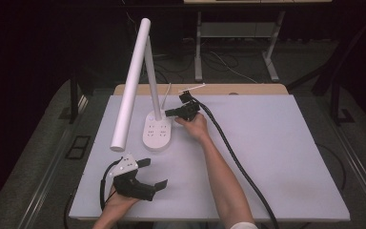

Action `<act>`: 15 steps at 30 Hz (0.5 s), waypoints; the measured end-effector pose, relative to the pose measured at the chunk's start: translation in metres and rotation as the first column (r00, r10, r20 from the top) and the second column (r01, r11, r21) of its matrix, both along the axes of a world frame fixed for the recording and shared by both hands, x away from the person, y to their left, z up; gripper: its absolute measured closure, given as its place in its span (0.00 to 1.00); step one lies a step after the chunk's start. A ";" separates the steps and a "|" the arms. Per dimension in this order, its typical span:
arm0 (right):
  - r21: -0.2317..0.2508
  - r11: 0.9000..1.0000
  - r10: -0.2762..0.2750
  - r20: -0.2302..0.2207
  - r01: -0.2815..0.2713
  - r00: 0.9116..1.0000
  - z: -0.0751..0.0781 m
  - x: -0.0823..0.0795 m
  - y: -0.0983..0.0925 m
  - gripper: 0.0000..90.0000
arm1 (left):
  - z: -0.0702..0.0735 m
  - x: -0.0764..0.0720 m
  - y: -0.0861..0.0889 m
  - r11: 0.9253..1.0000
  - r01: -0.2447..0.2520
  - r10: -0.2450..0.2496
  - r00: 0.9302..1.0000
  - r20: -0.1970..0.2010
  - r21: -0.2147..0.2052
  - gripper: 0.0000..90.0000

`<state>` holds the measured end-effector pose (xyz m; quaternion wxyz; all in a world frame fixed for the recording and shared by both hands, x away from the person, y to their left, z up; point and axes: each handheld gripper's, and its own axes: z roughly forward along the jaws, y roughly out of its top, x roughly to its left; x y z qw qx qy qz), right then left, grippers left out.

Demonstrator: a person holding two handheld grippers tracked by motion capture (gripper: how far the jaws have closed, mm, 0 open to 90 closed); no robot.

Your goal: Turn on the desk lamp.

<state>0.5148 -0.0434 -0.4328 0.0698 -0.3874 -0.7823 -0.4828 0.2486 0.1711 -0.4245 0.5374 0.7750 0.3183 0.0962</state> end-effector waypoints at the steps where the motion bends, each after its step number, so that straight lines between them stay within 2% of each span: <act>1: 0.003 1.000 -0.002 0.000 0.002 1.000 -0.001 0.000 0.000 0.99 | 0.000 0.000 0.000 1.000 0.000 0.000 1.000 0.000 0.001 0.00; 6: 0.017 1.000 -0.002 -0.010 0.003 1.000 -0.007 0.001 0.002 0.99 | 0.000 0.000 -0.001 1.000 0.002 -0.002 1.000 -0.001 -0.002 0.00; 9: 0.009 1.000 0.000 -0.014 0.000 1.000 -0.011 0.002 0.004 0.99 | 0.000 -0.001 -0.001 1.000 0.002 -0.002 1.000 0.000 -0.003 0.00; 10: 0.024 1.000 0.001 -0.016 -0.001 1.000 -0.012 0.002 0.004 0.99 | 0.000 -0.001 -0.001 1.000 0.001 -0.001 1.000 0.000 -0.003 0.00; 15: 0.022 1.000 0.006 0.000 -0.006 1.000 -0.013 0.001 0.004 1.00 | 0.000 -0.002 0.000 1.000 0.001 -0.001 1.000 0.002 0.001 0.00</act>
